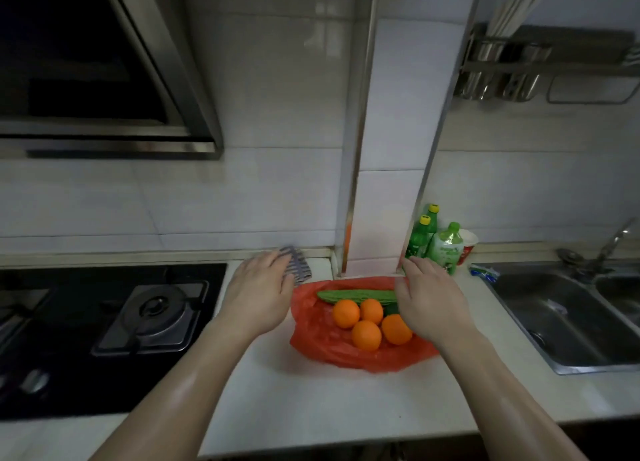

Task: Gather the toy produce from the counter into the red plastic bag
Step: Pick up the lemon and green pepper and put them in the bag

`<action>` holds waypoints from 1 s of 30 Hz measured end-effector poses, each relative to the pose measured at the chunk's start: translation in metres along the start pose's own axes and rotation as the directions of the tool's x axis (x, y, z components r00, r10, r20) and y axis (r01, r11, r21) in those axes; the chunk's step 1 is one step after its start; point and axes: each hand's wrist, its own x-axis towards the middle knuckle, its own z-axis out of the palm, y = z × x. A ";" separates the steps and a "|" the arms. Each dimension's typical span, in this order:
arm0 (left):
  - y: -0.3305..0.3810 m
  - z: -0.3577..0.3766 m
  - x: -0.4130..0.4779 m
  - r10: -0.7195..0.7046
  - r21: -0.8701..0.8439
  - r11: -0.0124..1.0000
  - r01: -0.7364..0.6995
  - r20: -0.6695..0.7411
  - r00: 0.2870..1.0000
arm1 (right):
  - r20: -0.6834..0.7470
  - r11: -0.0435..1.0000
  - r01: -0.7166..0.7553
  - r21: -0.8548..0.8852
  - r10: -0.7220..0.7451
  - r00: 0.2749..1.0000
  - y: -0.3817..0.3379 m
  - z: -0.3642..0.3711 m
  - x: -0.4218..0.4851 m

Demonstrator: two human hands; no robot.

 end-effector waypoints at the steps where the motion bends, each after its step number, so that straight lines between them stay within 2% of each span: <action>1: -0.007 -0.004 -0.003 -0.005 0.005 1.000 0.005 0.005 1.000 | 0.000 1.000 0.007 0.007 -0.007 1.000 -0.009 0.000 -0.001; 15: -0.139 -0.055 -0.058 -0.087 0.051 0.995 0.086 0.011 0.996 | 0.010 0.989 0.091 0.119 -0.093 0.996 -0.165 0.028 -0.004; 19: -0.162 -0.068 -0.063 -0.126 0.054 0.991 0.126 -0.017 0.992 | -0.007 0.978 0.156 0.140 -0.156 0.988 -0.194 0.035 0.006; 24: -0.190 -0.073 -0.067 -0.243 0.070 0.967 0.244 -0.030 0.970 | 0.022 0.956 0.240 0.171 -0.248 0.969 -0.224 0.052 0.036; 30: -0.225 -0.090 -0.089 -0.386 0.072 0.917 0.393 -0.089 0.918 | 0.072 0.905 0.381 0.188 -0.400 0.914 -0.276 0.060 0.058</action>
